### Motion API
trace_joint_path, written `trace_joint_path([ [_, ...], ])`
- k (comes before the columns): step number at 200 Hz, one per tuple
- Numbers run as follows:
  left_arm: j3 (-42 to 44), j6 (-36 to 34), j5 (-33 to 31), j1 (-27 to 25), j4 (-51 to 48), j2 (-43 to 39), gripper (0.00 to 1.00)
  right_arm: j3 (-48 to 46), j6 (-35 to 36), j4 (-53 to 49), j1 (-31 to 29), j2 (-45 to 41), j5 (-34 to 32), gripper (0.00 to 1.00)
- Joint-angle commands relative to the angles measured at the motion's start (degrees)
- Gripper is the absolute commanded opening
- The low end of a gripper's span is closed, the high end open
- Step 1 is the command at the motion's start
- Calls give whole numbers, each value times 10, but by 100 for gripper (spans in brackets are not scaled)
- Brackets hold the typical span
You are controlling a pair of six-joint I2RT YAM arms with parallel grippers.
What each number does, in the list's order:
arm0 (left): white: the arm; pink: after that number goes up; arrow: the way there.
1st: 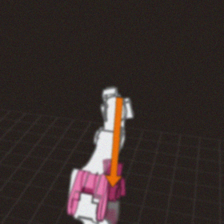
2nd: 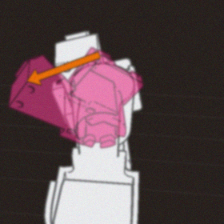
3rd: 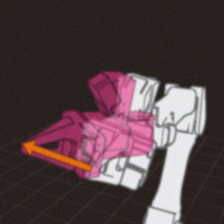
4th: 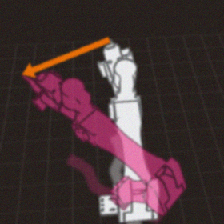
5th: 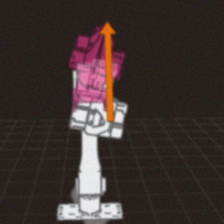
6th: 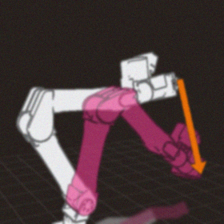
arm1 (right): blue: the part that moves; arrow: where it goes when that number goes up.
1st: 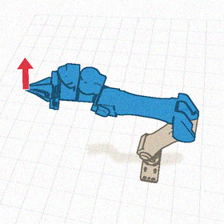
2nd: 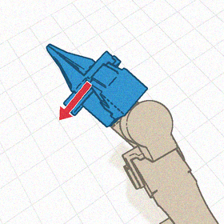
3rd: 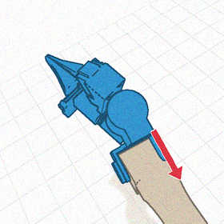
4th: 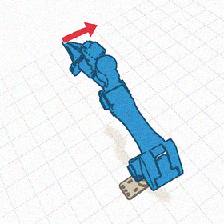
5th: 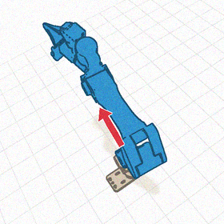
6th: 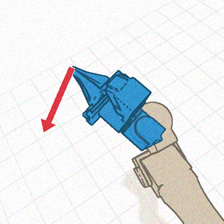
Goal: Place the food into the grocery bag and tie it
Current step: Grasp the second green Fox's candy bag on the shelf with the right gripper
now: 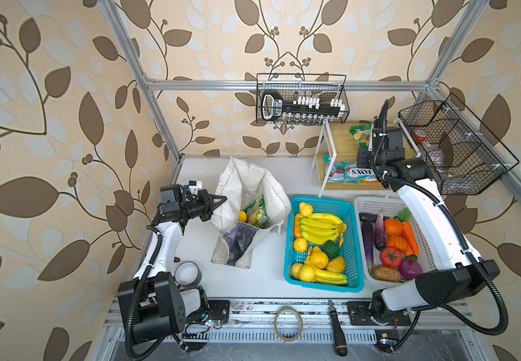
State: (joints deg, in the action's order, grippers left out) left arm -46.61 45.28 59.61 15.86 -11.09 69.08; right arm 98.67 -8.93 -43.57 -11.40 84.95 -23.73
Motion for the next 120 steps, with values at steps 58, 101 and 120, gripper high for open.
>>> trace_joint_path([
  [58, 7, 3, 14, 8, 15, -3, 0, 46, -8, -22, 8, -19, 82, 0],
  [101, 8, 7, 16, 9, 21, -2, 0, 73, -31, -6, 13, -42, 139, 0],
  [120, 10, 11, 18, 8, 26, -1, 0, 84, -44, -3, 21, -42, 173, 0],
])
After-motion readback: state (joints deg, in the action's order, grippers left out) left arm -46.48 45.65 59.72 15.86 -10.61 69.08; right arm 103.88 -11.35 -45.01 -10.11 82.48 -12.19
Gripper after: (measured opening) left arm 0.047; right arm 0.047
